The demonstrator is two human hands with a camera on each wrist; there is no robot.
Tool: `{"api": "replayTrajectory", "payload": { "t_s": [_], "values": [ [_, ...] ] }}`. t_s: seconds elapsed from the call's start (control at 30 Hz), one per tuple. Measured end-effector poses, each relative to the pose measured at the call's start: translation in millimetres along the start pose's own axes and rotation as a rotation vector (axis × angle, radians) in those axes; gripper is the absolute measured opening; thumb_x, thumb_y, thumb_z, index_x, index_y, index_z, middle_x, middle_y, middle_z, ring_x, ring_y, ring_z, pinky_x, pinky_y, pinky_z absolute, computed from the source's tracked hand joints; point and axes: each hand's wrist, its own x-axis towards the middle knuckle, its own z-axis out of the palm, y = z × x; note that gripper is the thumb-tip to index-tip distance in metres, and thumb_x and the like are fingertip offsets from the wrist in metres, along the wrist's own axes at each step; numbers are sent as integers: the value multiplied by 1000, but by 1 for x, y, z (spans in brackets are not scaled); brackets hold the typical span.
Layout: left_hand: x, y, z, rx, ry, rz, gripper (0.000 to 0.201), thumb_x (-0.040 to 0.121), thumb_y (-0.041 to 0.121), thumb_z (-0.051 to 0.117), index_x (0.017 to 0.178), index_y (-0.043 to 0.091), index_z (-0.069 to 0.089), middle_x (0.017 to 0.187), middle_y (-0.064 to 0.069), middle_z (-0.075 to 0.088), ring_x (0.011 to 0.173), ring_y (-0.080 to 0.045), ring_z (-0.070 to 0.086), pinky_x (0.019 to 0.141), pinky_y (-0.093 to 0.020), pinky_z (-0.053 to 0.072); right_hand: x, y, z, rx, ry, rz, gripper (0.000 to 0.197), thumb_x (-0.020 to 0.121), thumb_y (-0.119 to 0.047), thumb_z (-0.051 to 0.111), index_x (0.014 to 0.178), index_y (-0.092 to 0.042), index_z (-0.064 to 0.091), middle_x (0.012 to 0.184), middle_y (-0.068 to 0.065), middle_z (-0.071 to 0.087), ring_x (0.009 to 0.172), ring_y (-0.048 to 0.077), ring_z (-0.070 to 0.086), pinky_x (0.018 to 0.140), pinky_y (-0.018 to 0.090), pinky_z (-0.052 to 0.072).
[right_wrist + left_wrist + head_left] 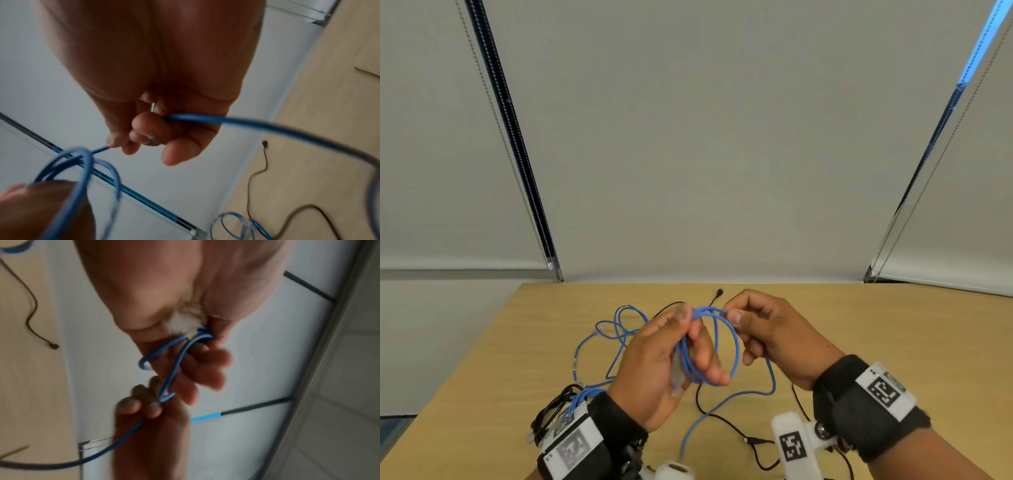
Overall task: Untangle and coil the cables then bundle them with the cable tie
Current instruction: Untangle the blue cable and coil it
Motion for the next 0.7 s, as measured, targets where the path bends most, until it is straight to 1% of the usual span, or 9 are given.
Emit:
{"api": "replayTrajectory", "payload": {
  "t_s": [0.07, 0.13, 0.23, 0.33, 0.4, 0.47, 0.53, 0.63, 0.7],
  "values": [
    [6, 10, -3, -101, 29, 54, 36, 100, 37, 51, 78, 9, 54, 95, -30, 71, 89, -43, 73, 65, -48, 61, -5, 13, 9, 30, -12, 62, 19, 101, -29, 60, 95, -13, 68, 67, 2, 49, 50, 13, 42, 57, 35, 51],
    [12, 21, -7, -178, 47, 107, 36, 103, 38, 43, 82, 10, 52, 125, -29, 66, 116, -43, 66, 73, -48, 61, -12, 25, 20, 23, -46, 97, 20, 102, -32, 56, 94, -18, 70, 66, 0, 50, 52, 13, 44, 61, 36, 51],
    [22, 31, -10, -205, 145, 237, 32, 102, 37, 42, 84, 12, 50, 135, -23, 63, 125, -37, 62, 83, -50, 60, -20, 33, 37, -33, -113, 141, 19, 99, -29, 55, 101, -17, 69, 69, 0, 60, 61, 16, 55, 68, 32, 53],
    [35, 36, -17, 12, 274, 399, 26, 102, 30, 47, 83, 12, 53, 130, -17, 68, 123, -30, 64, 92, -55, 57, -27, 36, 48, -106, -213, 214, 15, 102, -15, 51, 109, -10, 64, 71, 2, 63, 66, 19, 58, 71, 32, 52],
    [39, 37, -26, 396, 362, 449, 21, 96, 26, 48, 79, 15, 52, 125, -5, 72, 120, -18, 65, 96, -53, 54, -34, 31, 49, -142, -217, 225, 16, 103, -16, 49, 111, -13, 63, 68, -1, 61, 63, 17, 57, 68, 30, 51],
    [38, 30, -36, 838, 349, 413, 21, 99, 25, 48, 78, 25, 52, 120, 8, 74, 114, -10, 66, 99, -48, 51, -38, 20, 45, -173, -173, 199, 18, 105, -22, 48, 109, -19, 65, 65, -5, 56, 60, 12, 52, 63, 27, 48],
    [34, 15, -42, 1102, 242, 314, 29, 105, 26, 46, 79, 34, 53, 107, 16, 76, 108, -2, 66, 96, -37, 51, -39, 3, 39, -258, -124, 138, 21, 103, -34, 48, 104, -27, 68, 64, -11, 51, 59, 5, 47, 60, 23, 46],
    [24, -6, -37, 1061, 70, 161, 29, 102, 34, 41, 77, 30, 56, 77, 14, 74, 83, 1, 67, 75, -27, 46, -32, -18, 26, -380, -52, -20, 29, 95, -48, 52, 98, -28, 72, 62, -16, 54, 58, -1, 47, 59, 17, 42],
    [19, -14, -28, 821, 16, 22, 35, 99, 41, 40, 74, 22, 55, 62, -3, 70, 83, -14, 74, 74, -28, 47, -25, -25, 16, -366, 11, -86, 18, 98, -33, 60, 94, -24, 75, 65, -16, 60, 60, -1, 51, 61, 15, 42]
  ]
}}
